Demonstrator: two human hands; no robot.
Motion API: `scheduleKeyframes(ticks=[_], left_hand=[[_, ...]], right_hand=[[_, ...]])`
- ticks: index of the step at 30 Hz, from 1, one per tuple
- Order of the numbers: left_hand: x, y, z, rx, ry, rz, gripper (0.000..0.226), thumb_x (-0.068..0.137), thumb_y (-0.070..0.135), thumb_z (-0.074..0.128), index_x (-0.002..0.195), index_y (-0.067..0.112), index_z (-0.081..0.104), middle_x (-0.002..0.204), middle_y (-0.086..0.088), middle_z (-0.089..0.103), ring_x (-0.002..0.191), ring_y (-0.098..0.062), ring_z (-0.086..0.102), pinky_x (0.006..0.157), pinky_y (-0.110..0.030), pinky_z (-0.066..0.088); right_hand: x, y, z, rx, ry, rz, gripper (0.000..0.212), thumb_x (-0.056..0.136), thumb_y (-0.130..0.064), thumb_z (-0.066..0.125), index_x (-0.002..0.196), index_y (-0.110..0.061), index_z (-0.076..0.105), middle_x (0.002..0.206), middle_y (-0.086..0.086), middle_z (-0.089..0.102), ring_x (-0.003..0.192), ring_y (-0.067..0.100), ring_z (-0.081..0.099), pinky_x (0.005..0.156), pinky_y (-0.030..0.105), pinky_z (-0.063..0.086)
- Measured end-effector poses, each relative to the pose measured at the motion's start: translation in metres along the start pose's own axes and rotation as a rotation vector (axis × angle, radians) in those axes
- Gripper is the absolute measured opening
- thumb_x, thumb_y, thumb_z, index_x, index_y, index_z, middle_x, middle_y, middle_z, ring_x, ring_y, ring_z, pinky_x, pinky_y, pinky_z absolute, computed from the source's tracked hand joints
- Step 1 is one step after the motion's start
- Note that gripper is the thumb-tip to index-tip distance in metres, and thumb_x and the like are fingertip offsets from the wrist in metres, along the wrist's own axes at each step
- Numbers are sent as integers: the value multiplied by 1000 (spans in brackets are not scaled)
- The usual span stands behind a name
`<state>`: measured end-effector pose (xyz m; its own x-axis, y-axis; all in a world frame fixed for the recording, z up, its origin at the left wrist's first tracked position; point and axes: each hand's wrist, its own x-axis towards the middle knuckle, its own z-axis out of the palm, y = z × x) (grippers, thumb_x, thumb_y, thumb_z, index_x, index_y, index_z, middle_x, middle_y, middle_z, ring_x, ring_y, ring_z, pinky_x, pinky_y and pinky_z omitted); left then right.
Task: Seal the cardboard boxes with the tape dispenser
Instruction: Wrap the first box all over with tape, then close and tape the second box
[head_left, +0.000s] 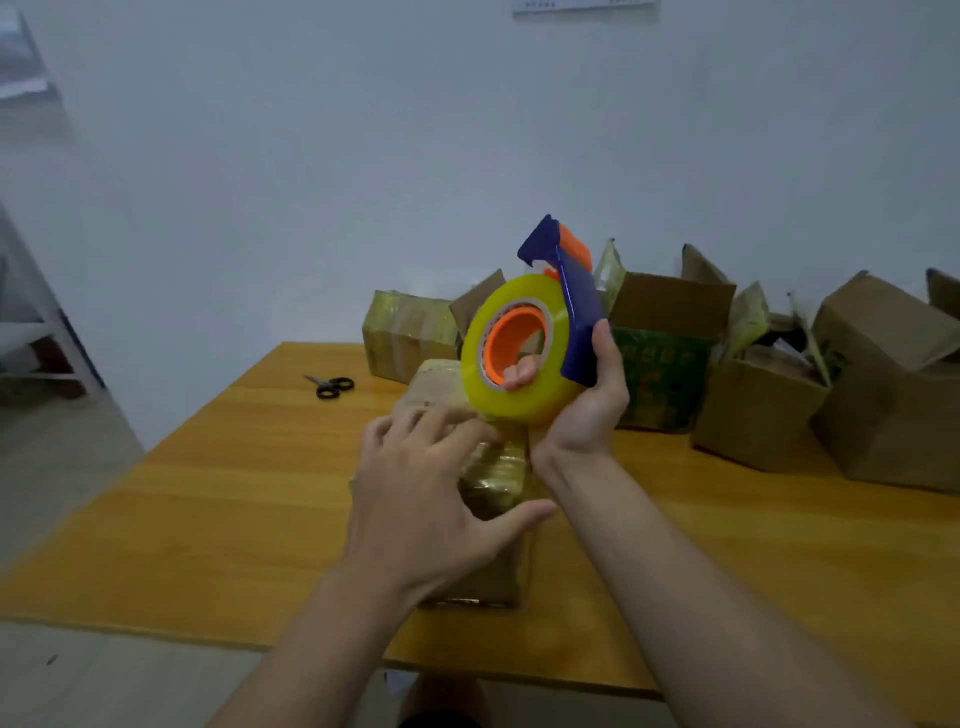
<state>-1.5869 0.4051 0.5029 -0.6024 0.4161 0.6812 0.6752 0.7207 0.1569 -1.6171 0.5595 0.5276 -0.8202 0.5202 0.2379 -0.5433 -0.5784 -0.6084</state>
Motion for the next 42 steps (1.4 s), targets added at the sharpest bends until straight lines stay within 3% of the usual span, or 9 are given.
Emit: scheduleKeyframes(ticks=[2,6,11,15,25,31,34,37,42], left_hand=[[-1,-1,-7,220,-104,-200,96,63,106,35,121,37,67,135,0,60,127,-25,50,106,-49,37],[2,-6,-13,303,-274,-396,119,46,111,24,141,43,44,148,-3,45,136,-30,40,102,-52,40],[6,-38,-16,355,-300,-448,116,49,107,31,142,39,42,149,-1,44,133,-31,42,98,-52,40],[16,-85,-16,406,-257,-531,105,59,101,43,142,37,48,150,-2,47,133,-32,44,102,-53,38],[46,-187,-8,429,-166,-646,101,59,90,40,138,29,59,146,-5,56,132,-35,51,112,-56,29],[85,-216,10,451,-267,-688,88,75,72,59,144,19,51,155,-13,47,145,-35,39,121,-68,14],[111,-196,37,474,-207,-540,76,79,58,66,144,22,49,160,-13,40,152,-33,29,122,-66,11],[134,-162,81,369,-106,-263,61,82,51,65,136,24,54,146,-6,54,140,-27,44,119,-53,27],[183,-147,149,226,-228,-195,82,85,50,74,152,19,38,157,-5,43,146,-27,37,115,-51,36]], right_hand=[[-2,8,10,81,-19,129,76,97,-53,50,140,9,50,91,15,59,80,26,58,75,37,50],[1,3,11,129,-115,182,59,95,-54,51,107,2,69,63,9,57,57,20,53,57,29,46],[2,-14,1,-226,8,-19,37,99,-46,58,119,-18,73,99,10,77,91,25,76,71,33,60],[-12,-5,-8,-534,-61,37,32,97,-49,61,76,-34,80,67,2,73,57,16,71,50,27,56],[-14,56,-30,-733,-122,187,59,83,-68,63,99,-12,71,76,20,73,64,34,72,66,48,59],[1,74,-41,-757,-146,128,48,86,-65,61,98,-20,72,83,15,72,61,27,70,61,38,59],[9,79,-49,-772,-153,76,43,90,-56,59,95,-15,72,78,12,71,59,26,68,55,26,55],[18,82,-61,-800,-156,56,42,90,-49,60,94,-9,72,76,9,71,60,24,67,52,23,53],[28,81,-88,-777,-119,36,49,89,-47,56,92,0,70,72,13,70,59,22,66,54,18,52]])
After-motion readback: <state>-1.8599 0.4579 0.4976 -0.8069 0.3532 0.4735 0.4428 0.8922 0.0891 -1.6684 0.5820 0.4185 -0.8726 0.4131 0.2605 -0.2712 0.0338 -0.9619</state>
